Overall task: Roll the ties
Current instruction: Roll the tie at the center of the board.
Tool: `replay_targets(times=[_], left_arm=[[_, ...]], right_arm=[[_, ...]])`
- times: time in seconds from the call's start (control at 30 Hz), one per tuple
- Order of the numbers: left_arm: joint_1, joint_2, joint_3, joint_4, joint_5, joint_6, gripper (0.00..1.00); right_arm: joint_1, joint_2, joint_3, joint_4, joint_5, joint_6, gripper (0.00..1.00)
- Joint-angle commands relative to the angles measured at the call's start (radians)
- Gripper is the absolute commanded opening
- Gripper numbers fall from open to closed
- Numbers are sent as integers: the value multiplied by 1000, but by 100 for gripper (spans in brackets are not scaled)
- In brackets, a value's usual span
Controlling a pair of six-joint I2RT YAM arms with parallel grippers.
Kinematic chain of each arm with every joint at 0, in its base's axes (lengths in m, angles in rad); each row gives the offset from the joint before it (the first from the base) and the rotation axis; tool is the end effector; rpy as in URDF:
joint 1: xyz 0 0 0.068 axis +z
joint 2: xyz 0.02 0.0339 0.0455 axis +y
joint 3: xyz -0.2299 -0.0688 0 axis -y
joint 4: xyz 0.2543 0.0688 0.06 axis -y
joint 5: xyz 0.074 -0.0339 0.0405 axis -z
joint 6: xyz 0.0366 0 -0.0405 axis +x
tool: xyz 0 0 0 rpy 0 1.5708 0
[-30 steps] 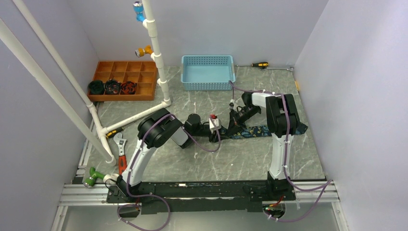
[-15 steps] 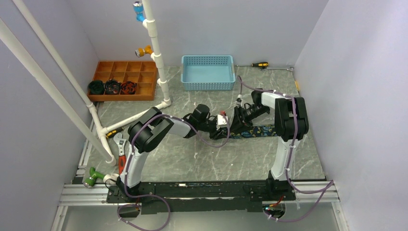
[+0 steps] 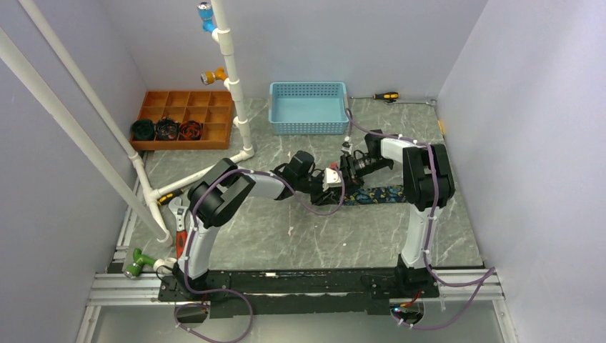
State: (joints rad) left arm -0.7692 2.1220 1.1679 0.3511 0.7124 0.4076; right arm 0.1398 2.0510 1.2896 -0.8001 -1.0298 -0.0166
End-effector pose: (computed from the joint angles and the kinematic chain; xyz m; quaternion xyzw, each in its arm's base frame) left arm 0.2852 -0.3095 0.0789 0.5954 0.6001 -0.3821 0.3734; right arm 0.3447 0.0802 0.0925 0.0703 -0.8675 -0.4918 0.0263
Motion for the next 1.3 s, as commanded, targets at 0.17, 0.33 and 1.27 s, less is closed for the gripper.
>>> replay_targets(times=[0.17, 0.33, 1.27], left_arm=[[17, 102, -81, -317, -147, 32, 19], [30, 73, -123, -215, -81, -4, 50], [22, 174, -170, 382, 80, -323, 32]], right_arm=[[11, 65, 12, -35, 131, -102, 0], [4, 135, 30, -24, 320, -112, 0], [34, 107, 0, 126, 470, -34, 0]])
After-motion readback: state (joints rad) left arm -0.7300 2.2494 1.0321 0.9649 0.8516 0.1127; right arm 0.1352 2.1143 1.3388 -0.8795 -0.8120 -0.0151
